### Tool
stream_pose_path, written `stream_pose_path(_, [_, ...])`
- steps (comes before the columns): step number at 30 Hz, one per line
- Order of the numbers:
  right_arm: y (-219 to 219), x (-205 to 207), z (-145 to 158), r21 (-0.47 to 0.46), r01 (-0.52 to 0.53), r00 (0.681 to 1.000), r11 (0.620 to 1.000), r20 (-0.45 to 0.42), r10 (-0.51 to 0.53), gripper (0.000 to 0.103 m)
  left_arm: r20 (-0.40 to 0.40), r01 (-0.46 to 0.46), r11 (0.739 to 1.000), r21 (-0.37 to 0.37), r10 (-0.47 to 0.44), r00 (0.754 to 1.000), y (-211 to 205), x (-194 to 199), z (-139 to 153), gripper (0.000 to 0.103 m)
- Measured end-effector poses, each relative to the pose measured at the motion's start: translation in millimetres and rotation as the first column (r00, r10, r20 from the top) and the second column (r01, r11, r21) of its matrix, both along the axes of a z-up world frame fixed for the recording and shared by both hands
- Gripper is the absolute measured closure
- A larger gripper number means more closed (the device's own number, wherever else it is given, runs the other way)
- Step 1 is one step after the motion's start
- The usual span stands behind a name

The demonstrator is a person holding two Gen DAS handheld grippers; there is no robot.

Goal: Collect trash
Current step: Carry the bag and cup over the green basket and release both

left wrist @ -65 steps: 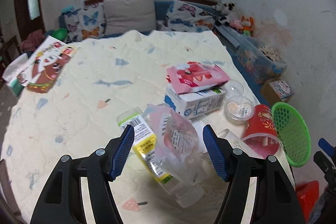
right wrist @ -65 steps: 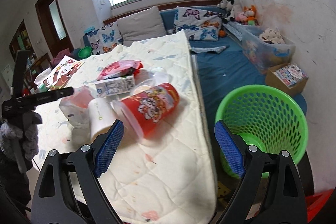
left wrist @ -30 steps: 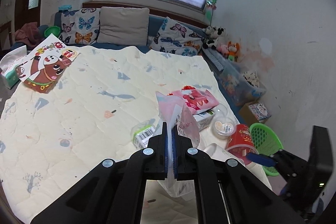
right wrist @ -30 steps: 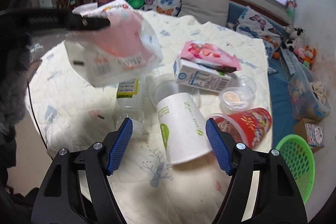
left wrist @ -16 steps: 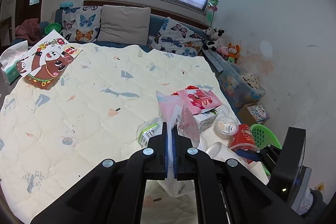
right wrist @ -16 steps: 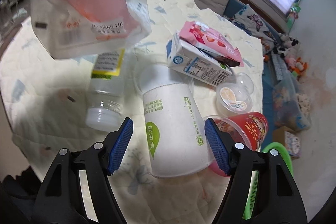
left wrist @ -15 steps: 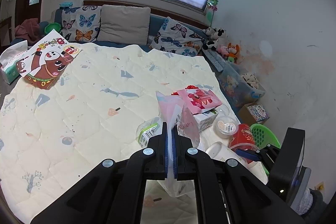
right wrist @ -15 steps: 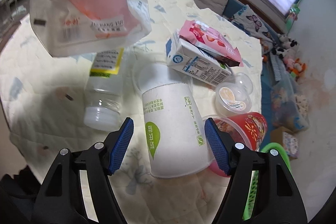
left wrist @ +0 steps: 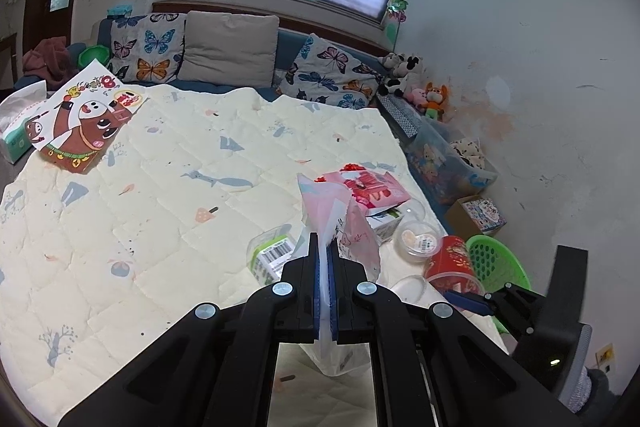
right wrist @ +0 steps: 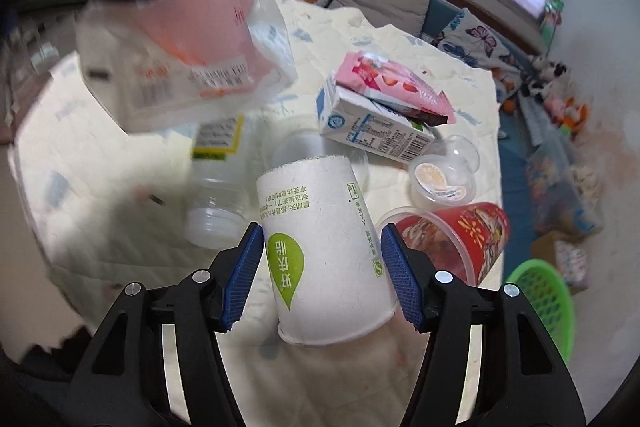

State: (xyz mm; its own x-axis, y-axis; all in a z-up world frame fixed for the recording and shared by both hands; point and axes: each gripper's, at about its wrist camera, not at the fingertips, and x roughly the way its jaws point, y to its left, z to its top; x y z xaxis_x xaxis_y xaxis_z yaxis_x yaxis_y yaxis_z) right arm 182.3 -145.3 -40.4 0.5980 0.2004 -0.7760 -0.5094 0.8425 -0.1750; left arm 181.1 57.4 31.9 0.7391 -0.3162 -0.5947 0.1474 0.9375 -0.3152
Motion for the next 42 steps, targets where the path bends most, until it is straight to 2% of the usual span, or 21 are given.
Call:
stream_pose_path(6, [-16.0, -16.4, 27.7, 0.138, 0.017, 1.0, 0.99, 0.005, -0.017, 0.042, 0.02, 0.033, 0.999, -0.006, -0.032, 0.999, -13.4, -3.6, 8.8, 0.099])
stream_pose_path(10, [-36.2, -26.8, 43.3, 0.206, 0.058, 0.998, 0.977, 0.026, -0.064, 0.042, 0.029, 0.068, 0.997, -0.023, -0.067, 0.997, -24.2, -3.5, 15.7, 0.099])
stream_pose_path(20, [-109.2, -34.2, 62.8, 0.267, 0.219, 0.968, 0.938, 0.064, -0.244, 0.042, 0.039, 0.183, 0.983, -0.025, -0.182, 0.983, -78.7, 4.4, 28.8, 0.099])
stream_pose_path(30, [-206.7, -31.4, 51.8, 0.29, 0.412, 0.896, 0.864, 0.042, -0.442, 0.041, 0.029, 0.318, 0.948, -0.001, -0.318, 0.948, -160.6, 19.4, 33.0, 0.099])
stream_pose_path(42, [-304.4, -26.8, 4.3, 0.304, 0.589, 0.796, 0.749, -0.058, -0.602, 0.041, -0.032, 0.438, 0.897, 0.063, -0.437, 0.899, -255.3, 36.7, 18.2, 0.099])
